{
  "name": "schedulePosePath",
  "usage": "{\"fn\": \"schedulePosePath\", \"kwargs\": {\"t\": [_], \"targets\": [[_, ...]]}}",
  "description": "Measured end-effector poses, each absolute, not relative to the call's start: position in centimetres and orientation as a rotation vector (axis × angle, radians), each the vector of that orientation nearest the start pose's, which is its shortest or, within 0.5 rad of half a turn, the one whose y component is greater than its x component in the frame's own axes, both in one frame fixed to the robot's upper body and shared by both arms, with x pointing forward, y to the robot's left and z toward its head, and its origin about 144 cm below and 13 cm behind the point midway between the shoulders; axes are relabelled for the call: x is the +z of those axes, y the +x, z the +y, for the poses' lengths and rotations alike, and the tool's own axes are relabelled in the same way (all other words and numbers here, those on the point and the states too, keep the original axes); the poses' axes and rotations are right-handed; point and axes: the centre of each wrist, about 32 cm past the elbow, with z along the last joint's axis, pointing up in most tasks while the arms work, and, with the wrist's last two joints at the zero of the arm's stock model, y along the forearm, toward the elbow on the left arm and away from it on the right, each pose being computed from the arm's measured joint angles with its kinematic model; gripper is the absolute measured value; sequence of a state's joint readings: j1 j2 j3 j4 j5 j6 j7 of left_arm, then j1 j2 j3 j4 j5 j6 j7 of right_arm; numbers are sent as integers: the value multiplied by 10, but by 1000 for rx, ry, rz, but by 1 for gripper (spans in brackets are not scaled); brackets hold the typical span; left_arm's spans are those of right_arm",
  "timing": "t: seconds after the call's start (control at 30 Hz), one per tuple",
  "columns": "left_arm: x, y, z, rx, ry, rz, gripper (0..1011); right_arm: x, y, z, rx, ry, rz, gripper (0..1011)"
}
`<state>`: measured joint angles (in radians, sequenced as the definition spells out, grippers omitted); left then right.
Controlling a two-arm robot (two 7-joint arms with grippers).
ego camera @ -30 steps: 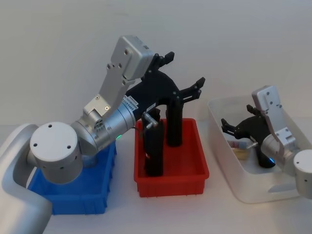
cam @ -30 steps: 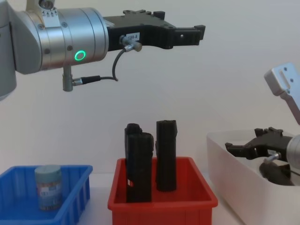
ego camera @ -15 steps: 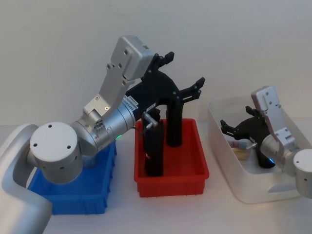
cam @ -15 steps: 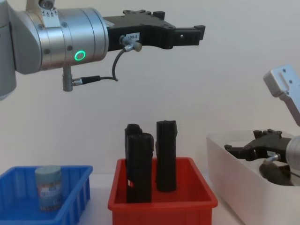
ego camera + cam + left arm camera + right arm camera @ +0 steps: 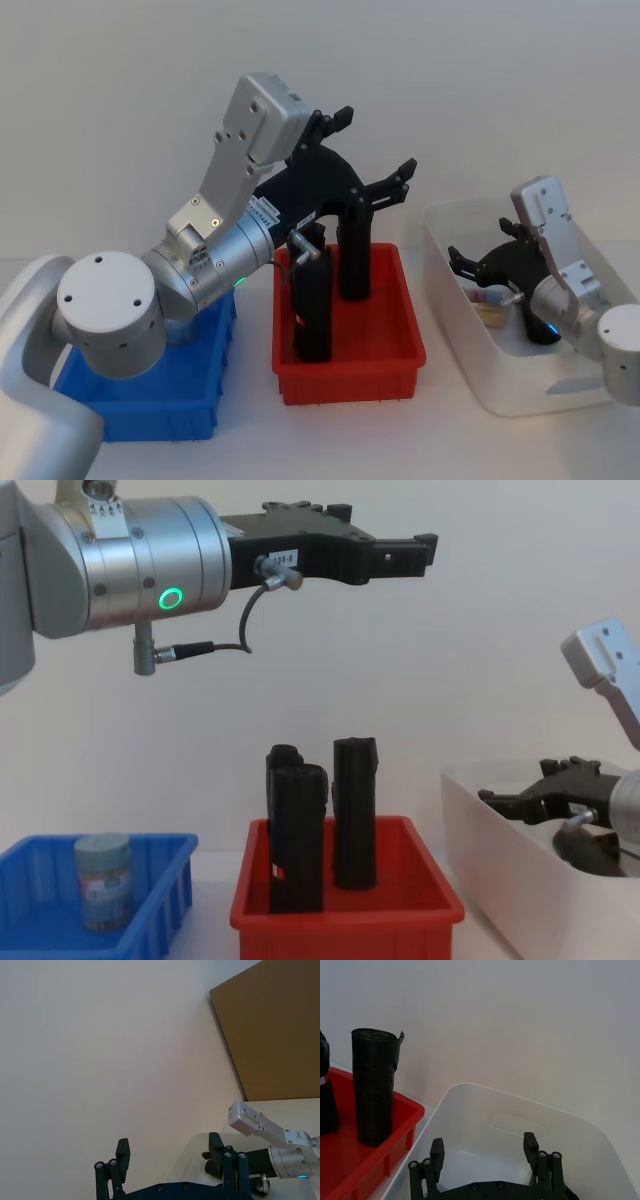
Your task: Pick the cotton swabs from the blue box and place them into the white box.
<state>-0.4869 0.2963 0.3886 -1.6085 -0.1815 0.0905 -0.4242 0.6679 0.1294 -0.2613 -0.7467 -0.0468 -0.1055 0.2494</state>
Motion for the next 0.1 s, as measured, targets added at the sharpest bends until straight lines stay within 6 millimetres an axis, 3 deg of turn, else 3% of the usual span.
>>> {"fn": "schedulePosePath", "kwargs": {"t": [0.1], "targets": [[1308, 546, 192, 790, -3, -406, 1003, 1155, 627, -239, -1184, -304, -148, 1001]]}}
